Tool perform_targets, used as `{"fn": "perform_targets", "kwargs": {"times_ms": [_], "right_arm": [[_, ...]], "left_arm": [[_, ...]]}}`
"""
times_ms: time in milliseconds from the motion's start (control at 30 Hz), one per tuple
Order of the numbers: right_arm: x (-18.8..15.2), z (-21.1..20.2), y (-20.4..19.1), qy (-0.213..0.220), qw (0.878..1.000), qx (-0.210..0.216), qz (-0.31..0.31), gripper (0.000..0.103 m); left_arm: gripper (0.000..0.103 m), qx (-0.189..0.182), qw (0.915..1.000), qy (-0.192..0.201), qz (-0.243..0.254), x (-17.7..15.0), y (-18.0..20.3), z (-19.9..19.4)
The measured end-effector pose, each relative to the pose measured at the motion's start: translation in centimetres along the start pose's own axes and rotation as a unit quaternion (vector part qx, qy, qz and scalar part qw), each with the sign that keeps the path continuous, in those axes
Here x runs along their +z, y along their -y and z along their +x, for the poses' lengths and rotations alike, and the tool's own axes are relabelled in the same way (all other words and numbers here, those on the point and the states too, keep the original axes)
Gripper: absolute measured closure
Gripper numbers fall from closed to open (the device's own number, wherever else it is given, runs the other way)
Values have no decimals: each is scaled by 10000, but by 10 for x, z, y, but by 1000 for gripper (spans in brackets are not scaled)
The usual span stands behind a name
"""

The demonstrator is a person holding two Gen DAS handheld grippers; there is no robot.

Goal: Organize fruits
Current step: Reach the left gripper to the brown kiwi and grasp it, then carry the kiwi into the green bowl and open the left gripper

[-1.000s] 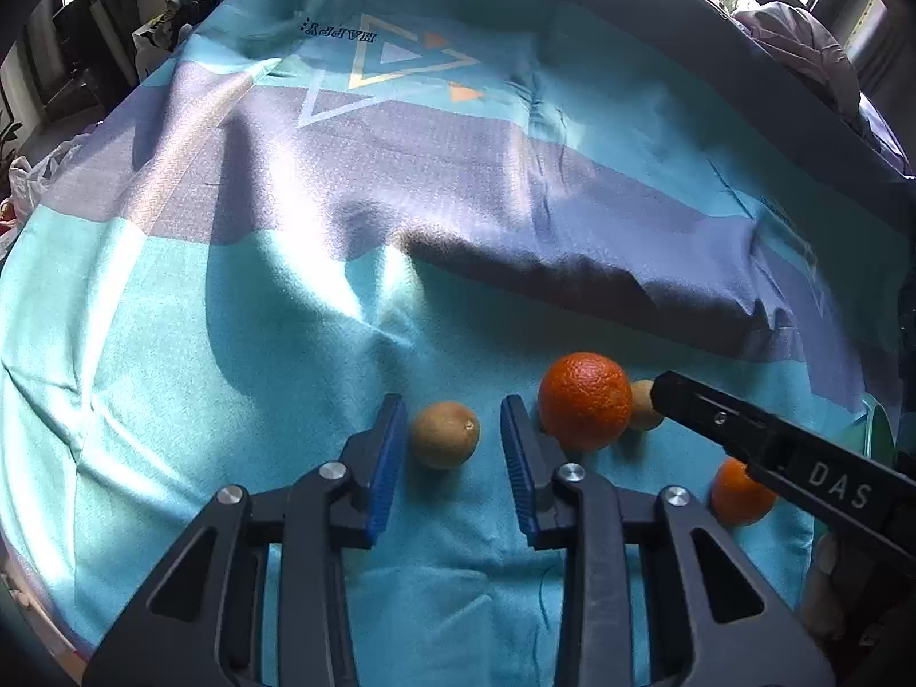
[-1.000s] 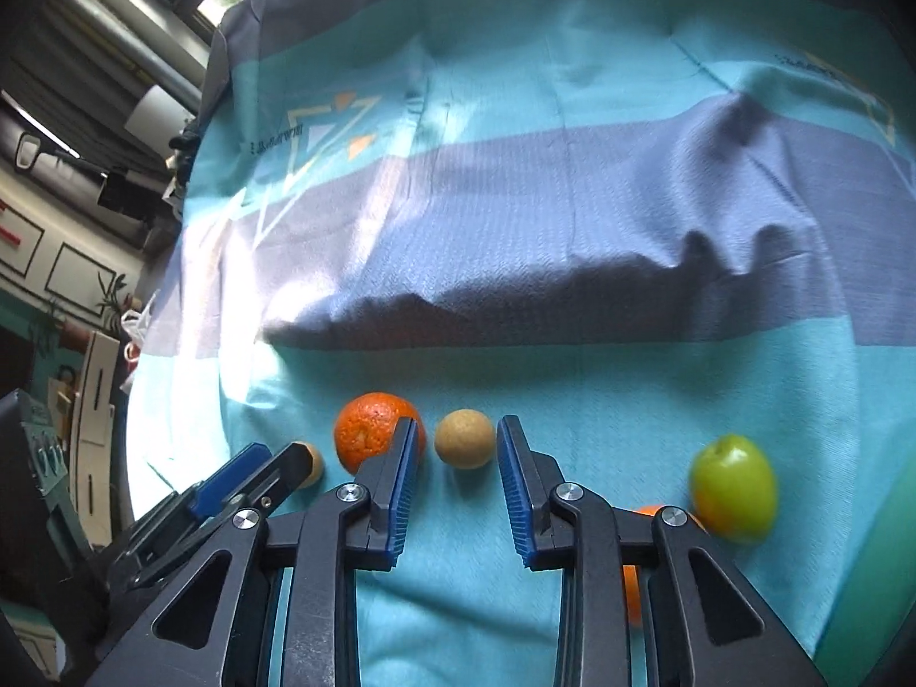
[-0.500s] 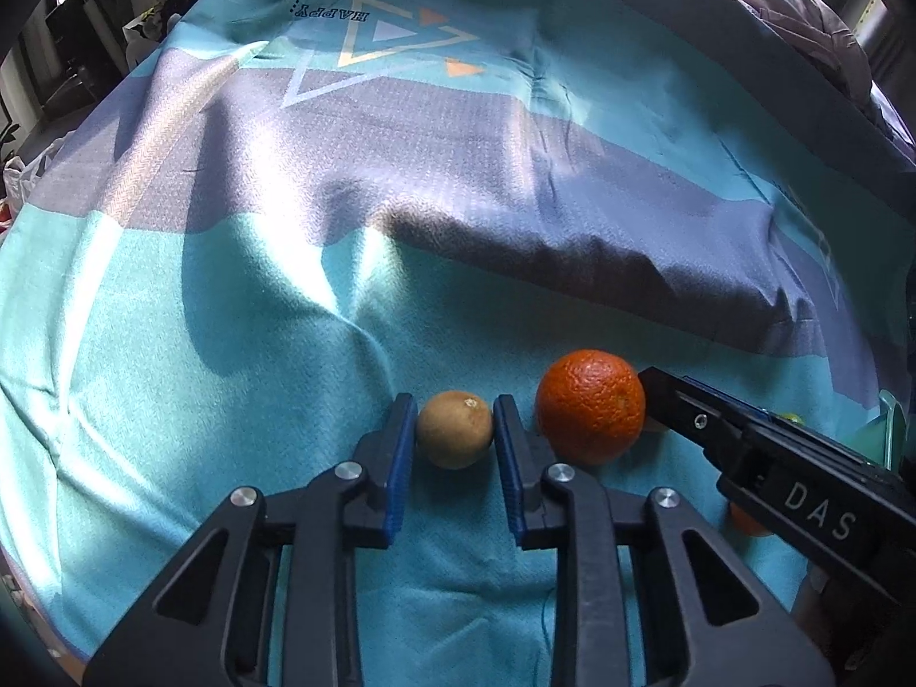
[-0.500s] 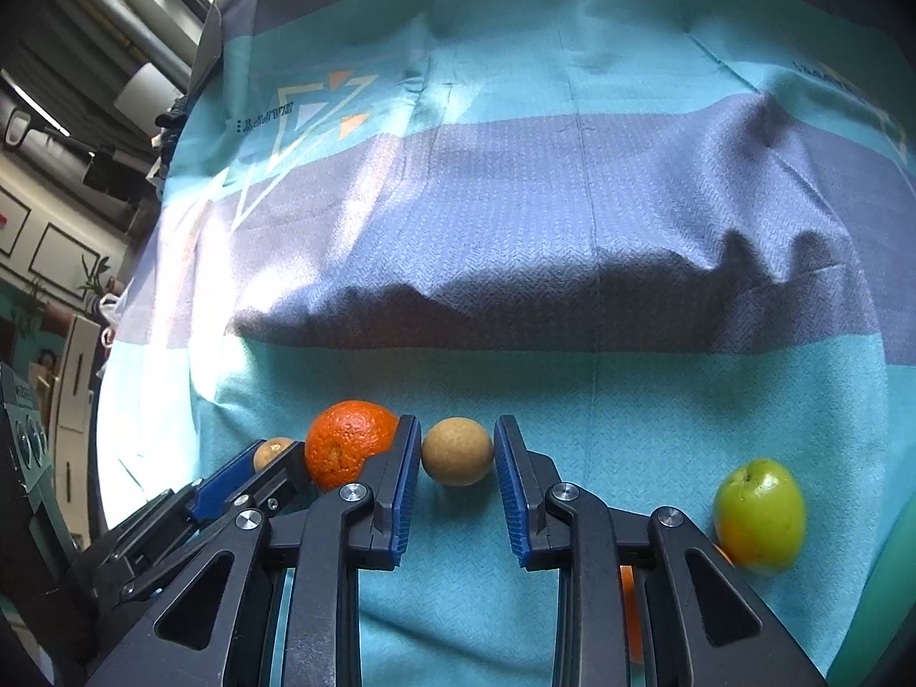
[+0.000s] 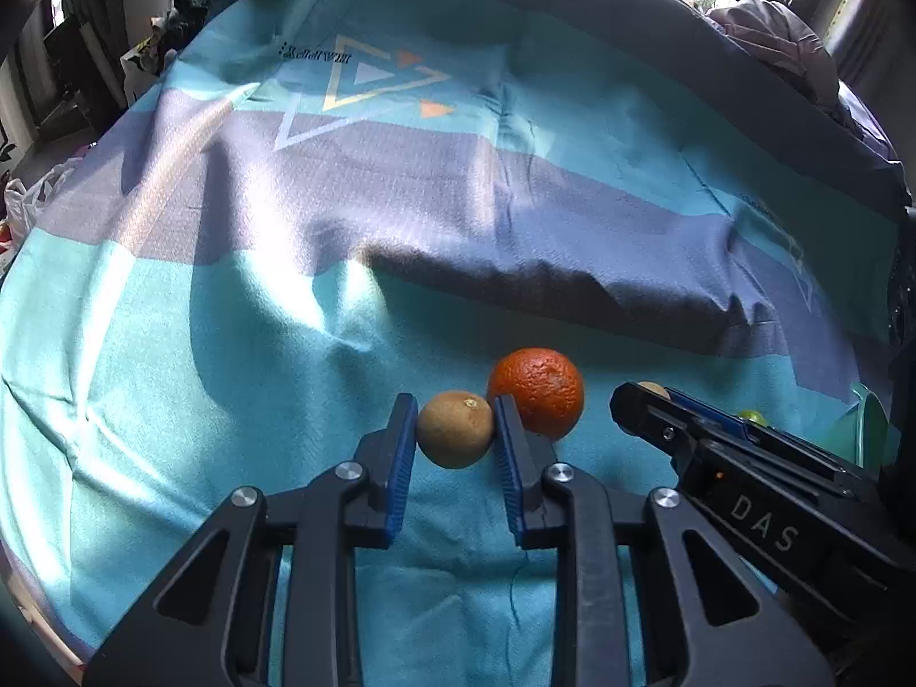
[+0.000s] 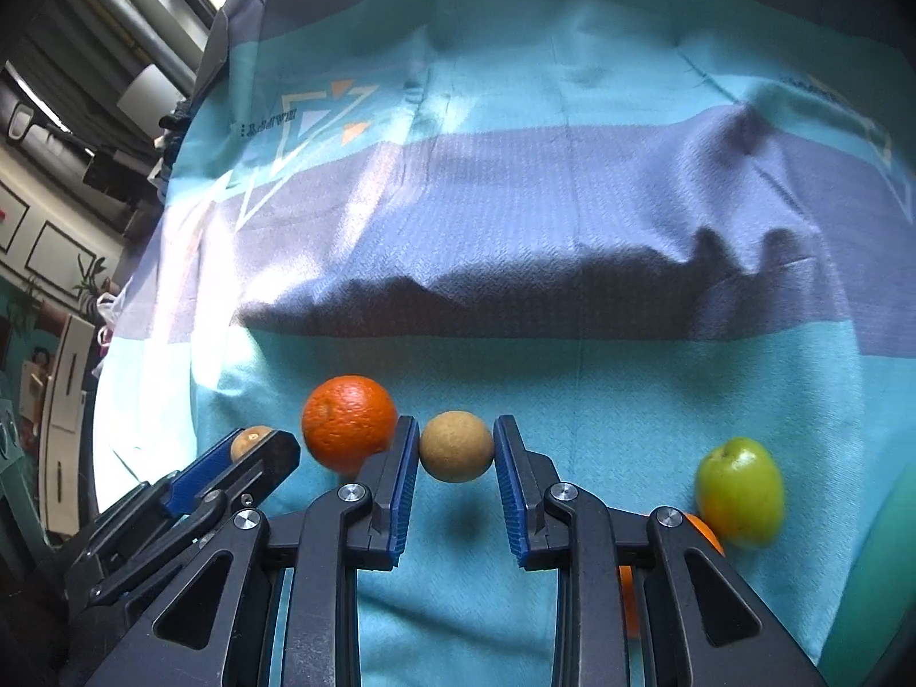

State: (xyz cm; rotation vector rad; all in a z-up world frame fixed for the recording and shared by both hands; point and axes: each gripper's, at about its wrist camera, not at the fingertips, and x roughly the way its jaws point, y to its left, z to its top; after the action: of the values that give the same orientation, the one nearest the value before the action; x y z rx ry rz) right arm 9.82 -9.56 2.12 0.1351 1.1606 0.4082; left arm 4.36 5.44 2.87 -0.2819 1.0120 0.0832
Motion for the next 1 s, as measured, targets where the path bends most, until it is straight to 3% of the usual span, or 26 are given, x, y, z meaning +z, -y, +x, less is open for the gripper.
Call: {"fn": "perform_targets", "kwargs": {"times_ms": [367, 500, 633, 1000], "right_arm": [[-29, -78, 20, 967, 9948, 113, 291, 74], [-42, -103, 30, 1304, 9905, -127, 412, 74], [-55, -119, 38, 1581, 9857, -72, 585, 74], [-72, -155, 55, 2037, 9760, -364, 674, 74]], "left_arm": [[76, -436, 9954, 798, 313, -2, 23, -58], [76, -638, 9923, 959, 464, -6, 34, -72], [76, -690, 9885, 1158, 686, -12, 46, -87], [76, -1039, 9742, 1472, 1356, -39, 90, -120]]}}
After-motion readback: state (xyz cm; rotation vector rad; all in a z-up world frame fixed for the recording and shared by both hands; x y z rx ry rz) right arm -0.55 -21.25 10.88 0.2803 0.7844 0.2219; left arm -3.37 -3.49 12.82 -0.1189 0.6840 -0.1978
